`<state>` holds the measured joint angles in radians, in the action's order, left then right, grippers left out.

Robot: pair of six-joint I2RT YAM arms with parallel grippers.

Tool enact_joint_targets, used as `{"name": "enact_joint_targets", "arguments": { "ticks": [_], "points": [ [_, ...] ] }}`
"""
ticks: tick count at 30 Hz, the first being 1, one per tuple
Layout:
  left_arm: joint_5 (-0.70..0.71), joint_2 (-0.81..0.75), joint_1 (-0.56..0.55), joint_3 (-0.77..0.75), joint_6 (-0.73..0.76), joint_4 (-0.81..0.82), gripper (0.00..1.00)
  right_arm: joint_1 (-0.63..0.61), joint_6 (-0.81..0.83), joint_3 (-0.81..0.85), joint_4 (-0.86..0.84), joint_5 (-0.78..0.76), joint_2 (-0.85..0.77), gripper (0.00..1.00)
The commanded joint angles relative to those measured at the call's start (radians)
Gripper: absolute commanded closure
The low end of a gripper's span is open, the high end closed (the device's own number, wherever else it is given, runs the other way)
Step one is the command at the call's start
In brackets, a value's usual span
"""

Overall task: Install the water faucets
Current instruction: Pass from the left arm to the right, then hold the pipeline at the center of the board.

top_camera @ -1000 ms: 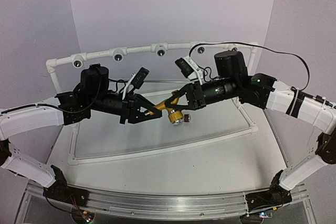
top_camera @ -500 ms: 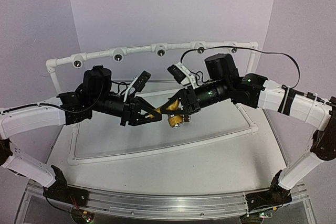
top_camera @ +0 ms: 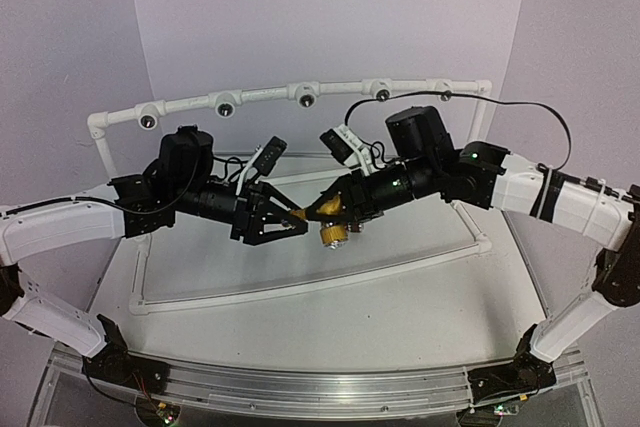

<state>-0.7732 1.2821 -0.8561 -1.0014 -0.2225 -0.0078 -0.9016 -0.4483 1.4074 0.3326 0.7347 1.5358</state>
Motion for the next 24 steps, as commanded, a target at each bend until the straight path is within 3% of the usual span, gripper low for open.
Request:
{"name": "enact_joint_targets", "arguments": {
  "ticks": [1, 3, 7, 9, 12, 16, 20, 24],
  "points": [
    [0.119, -0.075, 0.012, 0.024, 0.022, 0.051, 0.09, 0.023, 0.110, -0.131, 0.070, -0.525, -0.251, 1.00],
    [0.162, -0.082, 0.014, 0.045, 0.016, 0.051, 0.08, 0.078, 0.210, -0.161, 0.081, -0.538, -0.311, 1.00],
    [0.248, -0.028, 0.013, 0.054, -0.024, 0.051, 0.11, 0.102, 0.469, -0.051, 0.304, -0.801, -0.308, 1.00],
    [0.267, 0.033, 0.009, 0.038, -0.042, 0.052, 0.14, 0.103, 0.605, -0.070, 0.304, -1.003, -0.339, 1.00],
    [0.284, 0.150, -0.022, -0.007, -0.038, 0.052, 0.16, 0.102, 0.833, -0.068, 0.283, -1.118, -0.353, 1.00],
    [0.305, 0.345, -0.076, -0.122, 0.013, 0.047, 0.18, 0.097, 1.066, 0.021, 0.294, -1.391, -0.297, 1.00],
    [0.299, 0.533, -0.107, -0.268, 0.065, 0.046, 0.22, 0.073, 1.188, -0.005, 0.293, -1.518, -0.303, 1.00],
    [0.324, 0.719, -0.139, -0.429, 0.122, 0.044, 0.20, 0.074, 1.209, -0.050, 0.289, -1.549, -0.331, 1.00]
  ]
}}
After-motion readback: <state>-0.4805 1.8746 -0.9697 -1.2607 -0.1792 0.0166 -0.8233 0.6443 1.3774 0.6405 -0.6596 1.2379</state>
